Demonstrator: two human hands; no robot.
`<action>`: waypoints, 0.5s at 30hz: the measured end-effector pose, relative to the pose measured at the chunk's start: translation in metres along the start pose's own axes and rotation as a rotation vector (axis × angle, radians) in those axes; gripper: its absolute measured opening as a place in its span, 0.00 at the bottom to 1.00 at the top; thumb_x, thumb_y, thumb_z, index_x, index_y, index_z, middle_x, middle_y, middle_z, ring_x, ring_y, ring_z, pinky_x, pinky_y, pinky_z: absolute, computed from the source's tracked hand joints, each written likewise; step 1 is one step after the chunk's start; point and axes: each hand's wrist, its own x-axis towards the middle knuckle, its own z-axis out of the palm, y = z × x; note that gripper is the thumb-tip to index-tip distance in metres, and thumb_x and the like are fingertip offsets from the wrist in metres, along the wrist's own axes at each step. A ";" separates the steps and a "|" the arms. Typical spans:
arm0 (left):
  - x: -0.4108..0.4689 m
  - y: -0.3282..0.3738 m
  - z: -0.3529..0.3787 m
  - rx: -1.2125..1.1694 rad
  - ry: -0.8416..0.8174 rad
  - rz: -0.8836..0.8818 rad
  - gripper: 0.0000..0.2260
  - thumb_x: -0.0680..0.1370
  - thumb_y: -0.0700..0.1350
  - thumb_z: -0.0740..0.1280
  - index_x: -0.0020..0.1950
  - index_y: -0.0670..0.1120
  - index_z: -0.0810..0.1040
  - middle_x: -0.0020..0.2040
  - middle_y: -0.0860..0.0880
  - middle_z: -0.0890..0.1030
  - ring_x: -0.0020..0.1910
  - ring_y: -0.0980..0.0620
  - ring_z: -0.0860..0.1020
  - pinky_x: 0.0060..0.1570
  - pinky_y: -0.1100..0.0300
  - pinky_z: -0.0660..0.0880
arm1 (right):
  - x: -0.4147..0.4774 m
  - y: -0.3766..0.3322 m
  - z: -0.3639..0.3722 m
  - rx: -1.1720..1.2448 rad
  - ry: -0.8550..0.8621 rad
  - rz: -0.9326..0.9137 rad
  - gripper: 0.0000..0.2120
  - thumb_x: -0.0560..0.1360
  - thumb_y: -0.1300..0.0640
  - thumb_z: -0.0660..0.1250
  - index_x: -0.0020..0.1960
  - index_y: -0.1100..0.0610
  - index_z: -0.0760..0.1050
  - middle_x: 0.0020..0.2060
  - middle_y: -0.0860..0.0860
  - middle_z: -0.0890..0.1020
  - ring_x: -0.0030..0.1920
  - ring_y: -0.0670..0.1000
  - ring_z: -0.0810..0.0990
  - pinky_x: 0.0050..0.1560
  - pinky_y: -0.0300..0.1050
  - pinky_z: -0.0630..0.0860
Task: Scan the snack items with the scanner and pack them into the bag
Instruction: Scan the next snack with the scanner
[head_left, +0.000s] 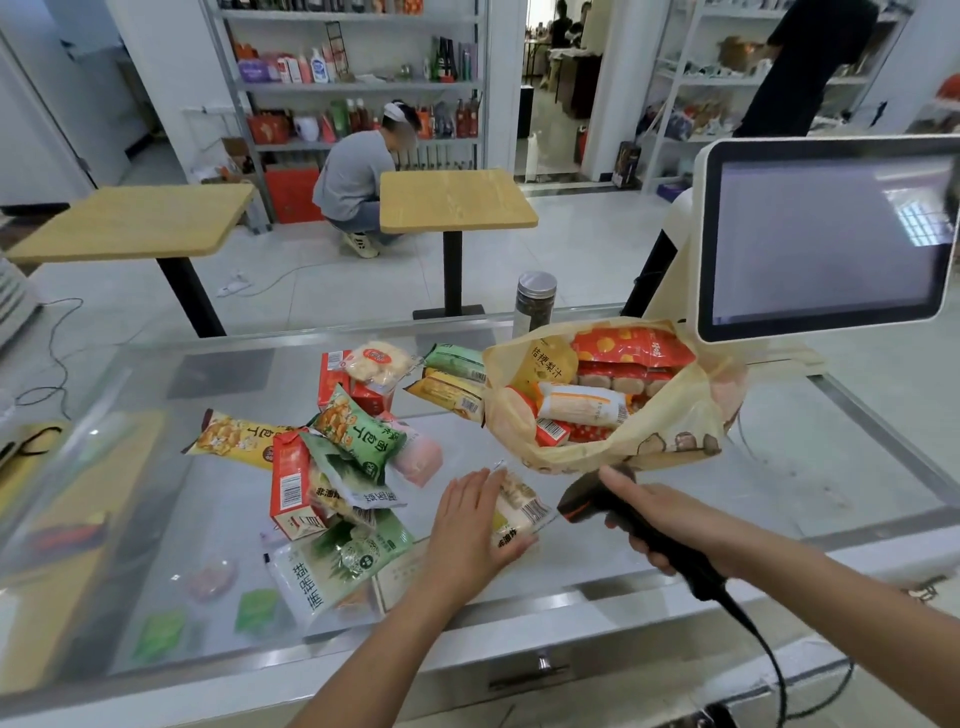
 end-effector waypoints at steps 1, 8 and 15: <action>-0.001 0.000 -0.001 -0.031 0.028 -0.014 0.41 0.70 0.72 0.53 0.76 0.50 0.56 0.72 0.49 0.65 0.72 0.50 0.61 0.74 0.55 0.51 | 0.008 0.006 0.004 0.005 0.011 -0.019 0.30 0.72 0.31 0.57 0.47 0.60 0.73 0.25 0.50 0.73 0.23 0.48 0.69 0.24 0.40 0.66; -0.022 -0.001 -0.011 -0.170 0.232 -0.011 0.38 0.70 0.67 0.63 0.74 0.51 0.59 0.65 0.49 0.73 0.62 0.53 0.69 0.62 0.59 0.65 | 0.042 0.022 0.023 0.020 0.089 -0.092 0.29 0.76 0.35 0.55 0.51 0.61 0.75 0.34 0.56 0.81 0.31 0.52 0.79 0.36 0.45 0.76; -0.014 0.024 -0.040 -0.182 0.439 0.162 0.37 0.71 0.61 0.69 0.73 0.45 0.60 0.68 0.51 0.67 0.70 0.57 0.62 0.71 0.57 0.58 | 0.027 0.019 0.015 -0.770 0.703 -0.389 0.24 0.76 0.34 0.52 0.54 0.51 0.75 0.48 0.45 0.78 0.49 0.47 0.77 0.40 0.41 0.71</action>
